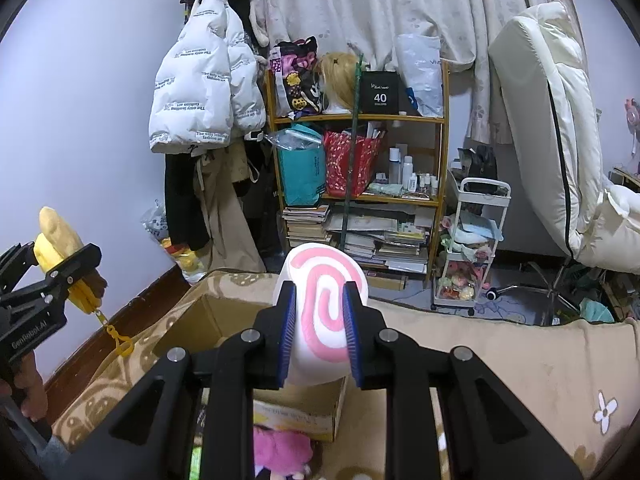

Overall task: Organize soft objects
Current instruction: 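Carry both plushes over the cardboard box and open both grippers to drop them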

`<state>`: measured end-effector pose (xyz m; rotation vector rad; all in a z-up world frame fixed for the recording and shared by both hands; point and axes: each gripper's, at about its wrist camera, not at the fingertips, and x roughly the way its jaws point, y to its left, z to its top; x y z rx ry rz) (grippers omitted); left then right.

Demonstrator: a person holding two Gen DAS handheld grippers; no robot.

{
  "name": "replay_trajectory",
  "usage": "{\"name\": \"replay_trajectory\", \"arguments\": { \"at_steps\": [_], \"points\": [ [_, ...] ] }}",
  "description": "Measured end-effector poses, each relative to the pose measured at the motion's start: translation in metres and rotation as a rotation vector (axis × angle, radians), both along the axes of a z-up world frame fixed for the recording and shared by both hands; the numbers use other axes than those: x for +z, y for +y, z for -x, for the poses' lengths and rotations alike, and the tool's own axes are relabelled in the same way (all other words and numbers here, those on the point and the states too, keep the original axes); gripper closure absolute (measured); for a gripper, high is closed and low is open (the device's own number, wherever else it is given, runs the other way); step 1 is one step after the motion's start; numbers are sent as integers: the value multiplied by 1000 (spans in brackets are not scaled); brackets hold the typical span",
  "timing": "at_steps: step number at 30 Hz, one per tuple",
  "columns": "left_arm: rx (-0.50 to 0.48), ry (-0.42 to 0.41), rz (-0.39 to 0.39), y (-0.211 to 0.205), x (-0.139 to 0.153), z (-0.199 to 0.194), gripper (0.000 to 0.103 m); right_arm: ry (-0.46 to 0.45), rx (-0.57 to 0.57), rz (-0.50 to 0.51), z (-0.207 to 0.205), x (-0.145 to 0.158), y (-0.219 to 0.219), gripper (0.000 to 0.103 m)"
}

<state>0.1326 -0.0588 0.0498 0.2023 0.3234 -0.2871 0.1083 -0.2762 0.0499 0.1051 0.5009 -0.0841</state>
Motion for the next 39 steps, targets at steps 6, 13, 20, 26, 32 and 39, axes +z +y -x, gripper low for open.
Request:
{"name": "replay_trajectory", "arguments": {
  "at_steps": [6, 13, 20, 26, 32, 39],
  "points": [
    [-11, 4, -39, -17, -19, -14, 36, -2, -4, -31, -20, -13, 2, 79],
    [-17, 68, -57, -31, -49, -31, 36, 60, 43, -152, -40, -52, -3, 79],
    [-39, 202, -45, -31, -83, -55, 34, 140, 38, -124, -55, -89, -2, 79],
    [-41, 262, -76, -37, -104, -63, 33, 185, 43, -122, -62, -104, -3, 77],
    [-29, 291, -102, -40, -114, -68, 23, 218, 44, -127, -64, -109, -2, 75],
    [12, 288, -109, -38, -116, -70, 11, 244, 61, -109, -65, -114, 2, 75]
  ]
}}
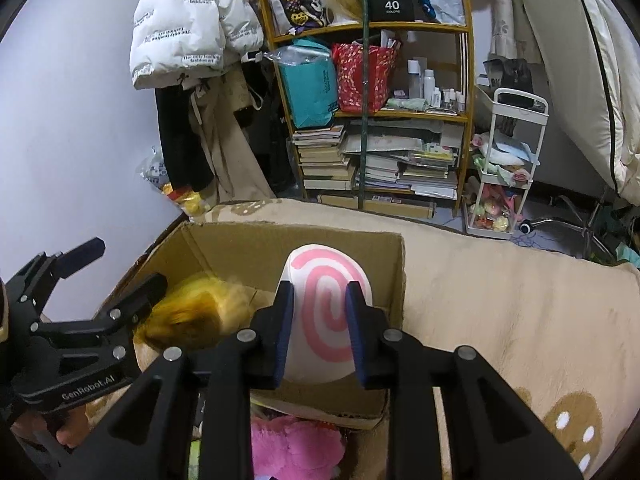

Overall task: Organize soft objects
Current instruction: 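Carry both plushes over the cardboard box and open both grippers to drop them, then withdraw both grippers from the box back toward the remaining toys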

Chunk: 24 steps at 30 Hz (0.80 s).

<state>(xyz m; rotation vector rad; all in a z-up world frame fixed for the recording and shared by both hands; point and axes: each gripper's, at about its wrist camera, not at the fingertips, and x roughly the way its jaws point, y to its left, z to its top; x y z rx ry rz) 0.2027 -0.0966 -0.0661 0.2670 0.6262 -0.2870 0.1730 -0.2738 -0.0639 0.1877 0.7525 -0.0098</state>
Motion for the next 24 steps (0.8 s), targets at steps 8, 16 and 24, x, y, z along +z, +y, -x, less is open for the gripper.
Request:
{"name": "replay_trajectory", "arguments": {
  "at_steps": [8, 16, 24],
  "points": [
    [24, 30, -10, 5, -2, -5, 7, -10, 20, 42, 3, 3, 9, 53],
    [58, 13, -55, 20, 3, 11, 5, -19, 31, 68, 16, 12, 16, 30],
    [91, 22, -63, 43, 17, 38, 5, -28, 13, 34, 39, 21, 17, 10]
  ]
}}
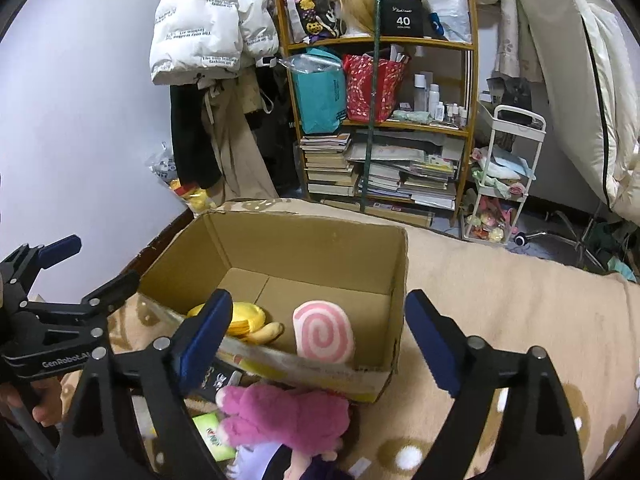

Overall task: Organize soft objects
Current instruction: 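Withdraw both grippers from the box back toward the remaining toys, then grasp the white fluffy pompom with the left gripper while the right gripper grasps the pink bear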

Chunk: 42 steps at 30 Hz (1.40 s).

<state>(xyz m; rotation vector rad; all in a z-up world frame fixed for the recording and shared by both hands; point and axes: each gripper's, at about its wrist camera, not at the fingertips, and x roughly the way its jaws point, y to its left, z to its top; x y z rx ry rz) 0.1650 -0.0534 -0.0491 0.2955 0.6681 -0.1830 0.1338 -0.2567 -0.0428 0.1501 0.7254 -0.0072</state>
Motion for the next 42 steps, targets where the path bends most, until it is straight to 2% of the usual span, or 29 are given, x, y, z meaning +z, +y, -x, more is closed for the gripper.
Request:
{"name": "replay_trajectory", "arguments": {
  "at_steps": [9, 12, 15, 21, 25, 31, 35, 42],
  "points": [
    [21, 35, -18, 17, 8, 34, 4, 25, -5, -16, 25, 8, 2, 9],
    [28, 53, -41, 19, 6, 43, 4, 24, -7, -9, 36, 10, 4, 2],
    [41, 69, -49, 23, 4, 52, 4, 6, -16, 9, 45, 13, 8, 1],
    [86, 159, -16, 36, -6, 62, 4, 16, -13, 0, 55, 11, 15, 1],
    [112, 204, -39, 41, -18, 69, 4, 32, 0, 12, 59, 6, 23, 1],
    [111, 227, -45, 41, -25, 65, 4, 45, 9, 53, 54, 0, 30, 1],
    [113, 259, -22, 43, -30, 58, 4, 64, 14, 46, 50, -7, 32, 1],
    [116, 314, -38, 42, -47, 47, 4, 110, 16, 37, 39, -21, 34, 1]
  ]
}}
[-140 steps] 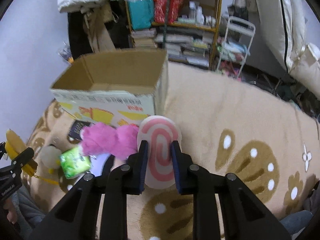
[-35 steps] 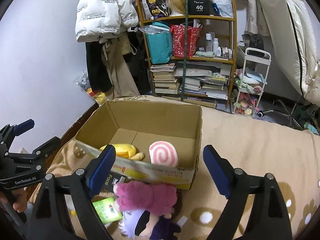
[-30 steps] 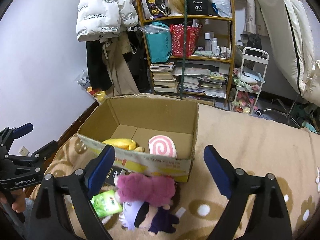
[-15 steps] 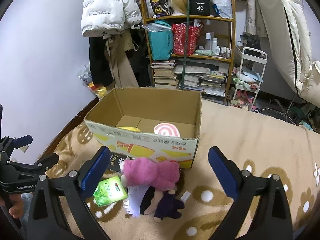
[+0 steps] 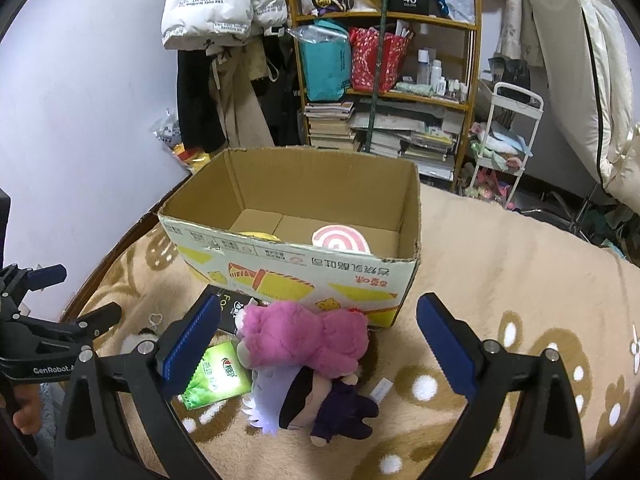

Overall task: Organize soft objects
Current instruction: 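Grasp the white fluffy pompom with the left gripper while the right gripper grasps the pink bear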

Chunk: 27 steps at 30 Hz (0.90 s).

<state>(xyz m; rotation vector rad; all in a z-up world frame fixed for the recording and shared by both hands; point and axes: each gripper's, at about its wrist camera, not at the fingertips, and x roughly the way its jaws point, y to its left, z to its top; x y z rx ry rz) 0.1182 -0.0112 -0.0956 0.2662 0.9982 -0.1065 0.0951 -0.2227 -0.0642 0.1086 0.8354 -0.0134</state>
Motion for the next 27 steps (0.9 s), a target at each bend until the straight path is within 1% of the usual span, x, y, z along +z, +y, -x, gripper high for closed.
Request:
{"name": "replay_trajectory", "arguments": {
  "at_steps": [5, 8, 12, 18, 22, 27],
  "points": [
    [-16, 63, -28, -7, -19, -7, 4, 53, -11, 4, -11, -16, 0, 1],
    [-21, 98, -53, -10, -31, -9, 4, 77, -49, -4, -17, -28, -5, 1],
    [-8, 147, -69, -8, -47, -11, 4, 120, -87, -88, -26, -44, -16, 1],
    [32, 230, -64, -1, -67, -18, 4, 144, -108, -139, -33, -54, -22, 1],
    [42, 269, -67, 1, -78, -21, 4, 168, -91, -125, -39, -62, -15, 1],
    [49, 304, -53, 3, -87, -23, 4, 205, -70, -110, -47, -75, -8, 1]
  ]
}}
